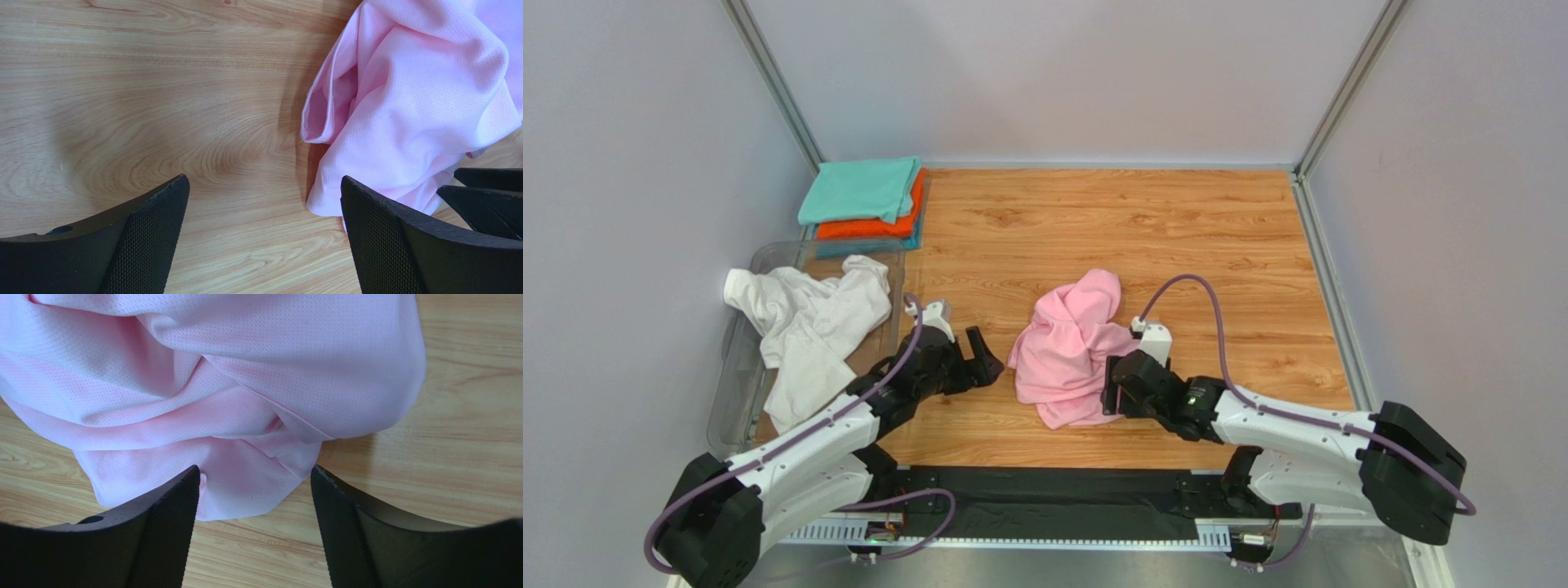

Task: Fold and stack the t-shirts
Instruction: Flatten the tshirt out

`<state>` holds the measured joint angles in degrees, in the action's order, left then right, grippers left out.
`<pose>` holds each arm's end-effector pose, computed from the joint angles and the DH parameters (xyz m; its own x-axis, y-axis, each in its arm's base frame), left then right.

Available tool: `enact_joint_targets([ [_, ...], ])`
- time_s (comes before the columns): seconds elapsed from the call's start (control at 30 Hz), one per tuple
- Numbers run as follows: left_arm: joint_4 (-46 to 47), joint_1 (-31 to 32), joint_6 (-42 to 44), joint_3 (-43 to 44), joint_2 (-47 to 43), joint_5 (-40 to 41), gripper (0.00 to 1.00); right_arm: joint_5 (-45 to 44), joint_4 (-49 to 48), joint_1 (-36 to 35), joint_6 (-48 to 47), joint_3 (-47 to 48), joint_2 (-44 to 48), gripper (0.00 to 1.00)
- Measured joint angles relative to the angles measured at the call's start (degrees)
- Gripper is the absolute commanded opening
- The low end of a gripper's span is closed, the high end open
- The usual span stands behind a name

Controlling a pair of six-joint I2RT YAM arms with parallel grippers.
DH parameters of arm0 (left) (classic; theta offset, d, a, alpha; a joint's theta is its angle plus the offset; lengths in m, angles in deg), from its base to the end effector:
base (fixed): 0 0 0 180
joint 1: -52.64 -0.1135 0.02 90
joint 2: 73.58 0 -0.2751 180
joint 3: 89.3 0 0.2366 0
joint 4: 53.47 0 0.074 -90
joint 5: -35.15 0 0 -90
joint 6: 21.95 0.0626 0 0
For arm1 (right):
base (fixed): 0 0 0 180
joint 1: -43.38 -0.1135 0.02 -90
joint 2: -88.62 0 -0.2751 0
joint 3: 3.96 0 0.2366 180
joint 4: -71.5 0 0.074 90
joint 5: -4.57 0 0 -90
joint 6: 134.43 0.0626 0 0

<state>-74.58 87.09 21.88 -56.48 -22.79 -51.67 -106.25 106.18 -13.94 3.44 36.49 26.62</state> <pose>0.1480 -0.0973 0.1676 -0.7418 -0.3646 -0.5628 -0.0085 0.8443 -0.5358 0.1184 0.1433 0.1593 -0.8054 0.0283 -0.5920 -0.1233 0.9690 0.2140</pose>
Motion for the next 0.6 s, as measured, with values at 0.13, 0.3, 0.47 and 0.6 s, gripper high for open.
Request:
enact_joint_targets([
  [0.13, 2.19, 0.0, 0.0, 0.0, 2.05, -1.18, 0.91, -0.37, -1.62, 0.0, 0.07, 1.4, -4.26, 0.46],
  [0.3, 5.79, -0.07, 0.07, 0.02, 6.21, -2.89, 0.78, -1.07, -2.03, 0.0, 1.03, 2.01, -8.13, 0.13],
  [0.47, 9.79, -0.07, 0.11, 0.26, 12.26, -5.84, 0.68, -2.67, 0.02, 0.0, 2.95, 2.05, -7.04, 0.01],
  [0.6, 15.21, -0.09, 0.2, 1.92, 18.45, -9.49, 0.61, -3.41, 1.64, 0.02, 3.61, 1.79, -3.17, 0.0],
])
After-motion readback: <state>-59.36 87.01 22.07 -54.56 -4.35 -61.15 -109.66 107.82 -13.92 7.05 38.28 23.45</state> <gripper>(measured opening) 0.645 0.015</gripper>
